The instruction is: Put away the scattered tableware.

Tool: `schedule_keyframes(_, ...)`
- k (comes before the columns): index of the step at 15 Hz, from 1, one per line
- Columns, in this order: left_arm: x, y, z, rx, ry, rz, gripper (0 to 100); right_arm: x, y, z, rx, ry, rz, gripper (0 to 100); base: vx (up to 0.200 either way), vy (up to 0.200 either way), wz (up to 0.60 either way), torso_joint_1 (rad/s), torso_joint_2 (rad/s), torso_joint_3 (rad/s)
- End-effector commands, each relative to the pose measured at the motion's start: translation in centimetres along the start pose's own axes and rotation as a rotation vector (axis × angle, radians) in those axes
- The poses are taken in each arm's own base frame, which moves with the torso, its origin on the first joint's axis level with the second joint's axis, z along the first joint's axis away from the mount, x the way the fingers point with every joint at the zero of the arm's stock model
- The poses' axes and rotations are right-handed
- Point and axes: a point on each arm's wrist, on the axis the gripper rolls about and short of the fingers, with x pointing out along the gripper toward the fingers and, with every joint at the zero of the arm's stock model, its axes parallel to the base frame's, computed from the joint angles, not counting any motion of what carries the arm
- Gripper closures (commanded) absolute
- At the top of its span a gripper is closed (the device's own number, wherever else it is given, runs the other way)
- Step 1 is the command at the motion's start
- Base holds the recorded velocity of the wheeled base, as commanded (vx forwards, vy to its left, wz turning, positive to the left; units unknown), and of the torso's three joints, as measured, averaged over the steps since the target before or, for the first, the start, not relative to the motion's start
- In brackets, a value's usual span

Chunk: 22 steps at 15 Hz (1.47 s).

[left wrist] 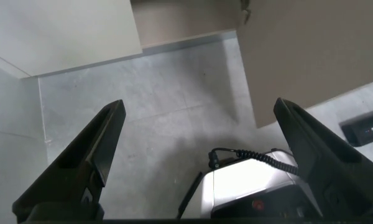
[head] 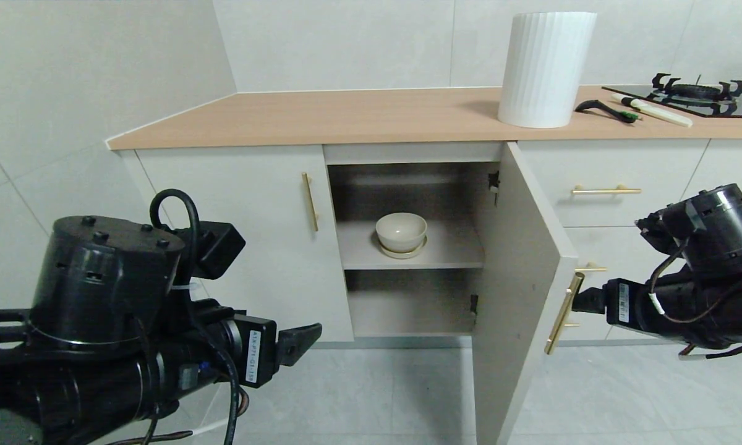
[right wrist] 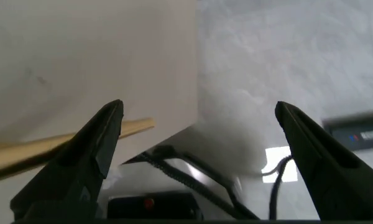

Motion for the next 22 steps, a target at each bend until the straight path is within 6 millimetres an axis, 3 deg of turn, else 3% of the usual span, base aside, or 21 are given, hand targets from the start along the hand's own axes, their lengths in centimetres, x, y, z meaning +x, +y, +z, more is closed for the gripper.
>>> schedule_keyframes(1, -0.2, 0.0, 0.1, -0.004, -0.008, -0.004, 0, 0.6, 1.8, -0.6, -0.050, 0.005, 0.052, 0, 0.000, 0.000, 0.00, 0.000, 0.00, 0.000)
schedule_keyframes(5, -0.2, 0.0, 0.2, -0.007, -0.017, -0.004, 0, 2.9, 5.1, -1.1, -0.116, 0.009, 0.122, 0, 0.000, 0.000, 0.00, 0.000, 0.00, 0.000)
schedule_keyframes(10, -0.7, 0.1, 0.4, -0.013, -0.036, -0.010, 0, 5.6, 8.5, 1.5, -0.135, -0.020, 0.179, 0, 0.000, 0.000, 0.00, 0.000, 0.00, 0.000)
schedule_keyframes(14, -1.6, 0.3, 0.8, -0.028, -0.069, -0.021, 0, 6.9, 9.8, 1.9, -0.188, 0.013, 0.250, 0, 0.000, 0.000, 0.00, 0.000, 0.00, 0.000)
schedule_keyframes(22, -0.6, 0.1, 0.3, -0.014, -0.030, -0.011, 0, 10.0, 10.9, 1.3, -0.191, 0.003, 0.264, 0, 0.025, 0.000, 0.00, 0.000, 0.00, -0.001)
